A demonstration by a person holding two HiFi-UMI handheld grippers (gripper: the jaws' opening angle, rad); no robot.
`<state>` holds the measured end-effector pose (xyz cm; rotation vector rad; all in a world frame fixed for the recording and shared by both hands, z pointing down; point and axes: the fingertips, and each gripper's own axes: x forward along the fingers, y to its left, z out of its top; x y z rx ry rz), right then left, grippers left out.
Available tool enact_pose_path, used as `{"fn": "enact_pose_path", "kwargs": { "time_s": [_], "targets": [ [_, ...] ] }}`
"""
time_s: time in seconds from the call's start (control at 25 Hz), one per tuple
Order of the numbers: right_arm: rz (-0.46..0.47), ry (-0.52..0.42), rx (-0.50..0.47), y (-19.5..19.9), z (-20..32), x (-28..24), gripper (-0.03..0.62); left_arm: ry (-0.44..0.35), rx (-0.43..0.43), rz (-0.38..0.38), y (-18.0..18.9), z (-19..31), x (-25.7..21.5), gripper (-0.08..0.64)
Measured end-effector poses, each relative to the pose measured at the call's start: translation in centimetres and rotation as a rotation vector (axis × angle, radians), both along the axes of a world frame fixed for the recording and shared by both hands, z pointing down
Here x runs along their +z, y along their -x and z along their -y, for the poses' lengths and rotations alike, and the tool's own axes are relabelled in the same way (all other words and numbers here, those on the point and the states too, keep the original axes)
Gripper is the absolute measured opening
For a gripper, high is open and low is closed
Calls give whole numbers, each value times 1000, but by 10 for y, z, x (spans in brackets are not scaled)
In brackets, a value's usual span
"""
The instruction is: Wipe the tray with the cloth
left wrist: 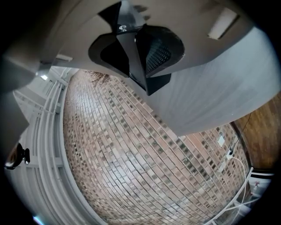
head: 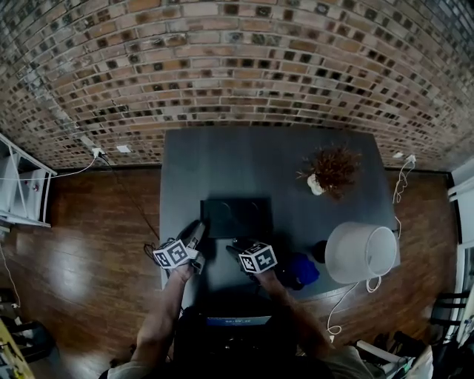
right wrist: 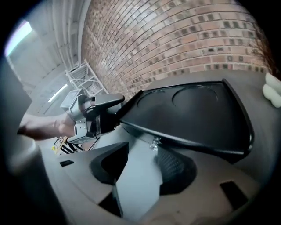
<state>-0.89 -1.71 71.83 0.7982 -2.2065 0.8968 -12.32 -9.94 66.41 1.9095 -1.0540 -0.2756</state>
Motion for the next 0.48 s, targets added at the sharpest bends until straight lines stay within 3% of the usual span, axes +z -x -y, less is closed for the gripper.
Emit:
{"fn": "enact_pose_path", "kwargs": {
  "time_s": [0.24,0.4,0.48],
  "targets": [
    [-4,0,9,-2,2,0,186,-10,-6,-7,-1,-1,-5,107],
    [-15,53,-82,-2,-22,-2,186,-18,-8,14,2,-6,-4,107],
    [35,42,-103,-5,-35,-19,186,-30,-12,12,8,-15,-9,107]
  ]
}}
